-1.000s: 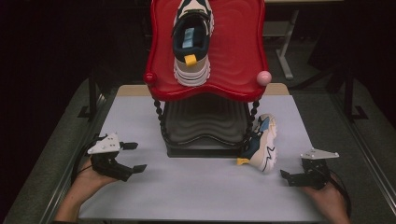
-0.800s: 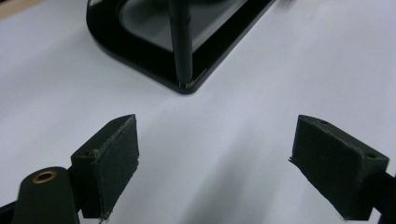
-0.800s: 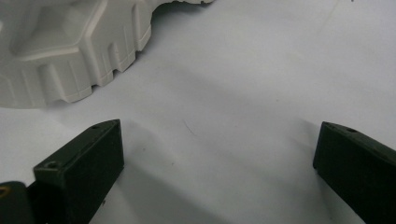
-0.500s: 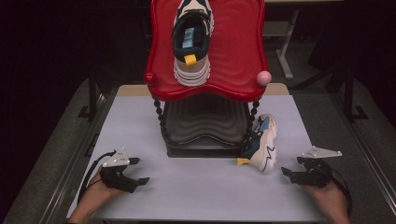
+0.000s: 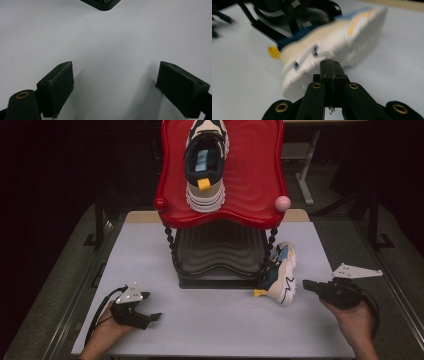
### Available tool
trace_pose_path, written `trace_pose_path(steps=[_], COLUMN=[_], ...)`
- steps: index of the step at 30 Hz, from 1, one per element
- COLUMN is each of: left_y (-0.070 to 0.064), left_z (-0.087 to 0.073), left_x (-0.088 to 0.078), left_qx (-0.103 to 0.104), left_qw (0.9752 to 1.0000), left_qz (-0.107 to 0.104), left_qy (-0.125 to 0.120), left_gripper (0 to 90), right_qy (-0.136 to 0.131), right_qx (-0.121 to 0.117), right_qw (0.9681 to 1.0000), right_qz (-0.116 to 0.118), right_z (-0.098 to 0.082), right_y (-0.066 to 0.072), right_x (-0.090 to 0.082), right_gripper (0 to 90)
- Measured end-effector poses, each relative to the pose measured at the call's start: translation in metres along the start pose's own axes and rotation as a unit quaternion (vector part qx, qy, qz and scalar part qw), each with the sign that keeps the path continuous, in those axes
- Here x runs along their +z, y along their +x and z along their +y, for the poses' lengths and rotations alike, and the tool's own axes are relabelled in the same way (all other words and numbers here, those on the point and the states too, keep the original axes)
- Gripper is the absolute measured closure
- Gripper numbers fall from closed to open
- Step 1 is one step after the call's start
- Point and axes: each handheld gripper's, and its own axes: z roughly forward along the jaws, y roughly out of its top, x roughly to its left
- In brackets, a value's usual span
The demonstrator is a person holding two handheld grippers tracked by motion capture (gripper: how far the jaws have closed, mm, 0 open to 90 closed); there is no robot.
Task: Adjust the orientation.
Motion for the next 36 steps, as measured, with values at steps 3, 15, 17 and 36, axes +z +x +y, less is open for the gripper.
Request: trace_pose_path(steps=[3, 15, 17, 36], left_y=[0.000, 0.000, 0.000, 0.000], left_z=[0.000, 0.000, 0.000, 0.000], left_x=[0.000, 0.000, 0.000, 0.000], left_qx=[0.000, -0.002, -0.002, -0.002], left_qw=[1.0000, 1.0000, 1.0000, 1.0000], left_qz=[0.000, -0.001, -0.001, -0.001], left_qy=[0.001, 0.000, 0.000, 0.000], left_gripper=[13.3, 13.3, 13.3, 13.4], right_qy=[-0.007, 0.022, 0.022, 0.054], right_qx=[-0.009, -0.024, -0.025, 0.011], right_qw=[0.9997, 0.9990, 0.9991, 0.9980], right_qz=[0.021, 0.031, 0.029, -0.029], right_z=[0.012, 0.020, 0.018, -0.012], right_y=[0.002, 0.004, 0.003, -0.019], right_x=[0.004, 0.020, 0.019, -0.008], right_gripper=[89.9, 90.0, 90.0, 90.0])
